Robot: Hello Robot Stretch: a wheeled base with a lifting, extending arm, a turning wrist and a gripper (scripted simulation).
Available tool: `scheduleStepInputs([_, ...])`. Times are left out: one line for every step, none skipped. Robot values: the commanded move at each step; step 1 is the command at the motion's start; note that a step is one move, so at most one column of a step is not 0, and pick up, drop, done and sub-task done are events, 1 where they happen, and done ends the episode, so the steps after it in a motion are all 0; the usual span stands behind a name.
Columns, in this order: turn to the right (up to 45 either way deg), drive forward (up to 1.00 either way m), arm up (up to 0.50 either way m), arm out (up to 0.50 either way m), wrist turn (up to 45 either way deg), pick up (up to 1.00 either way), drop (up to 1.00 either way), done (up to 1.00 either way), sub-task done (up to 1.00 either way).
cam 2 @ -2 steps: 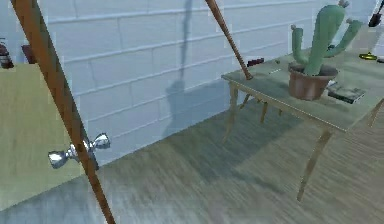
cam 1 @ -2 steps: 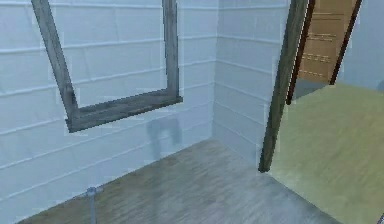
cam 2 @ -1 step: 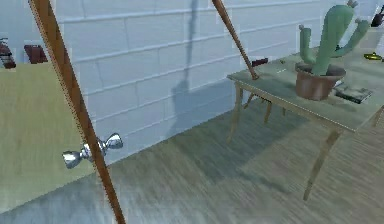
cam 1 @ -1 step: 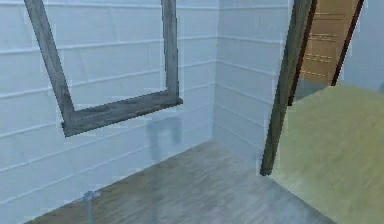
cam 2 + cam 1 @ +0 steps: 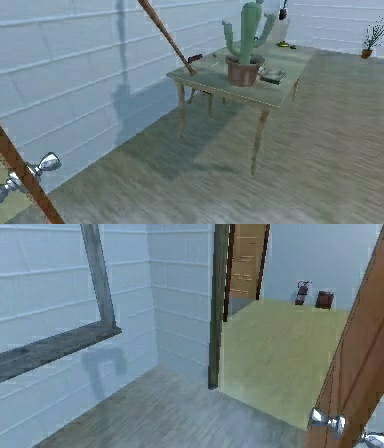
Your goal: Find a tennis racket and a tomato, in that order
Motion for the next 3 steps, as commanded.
scheduleStepInputs([0.0, 0.5, 0.0, 0.0, 0.0, 0.0, 0.0, 0.0, 0.0])
scheduleStepInputs([21.0, 0.0, 0.0, 0.0, 0.0, 0.0, 0.0, 0.0, 0.0])
scheduleStepInputs([0.0, 1.0, 0.0, 0.0, 0.0, 0.0, 0.0, 0.0, 0.0])
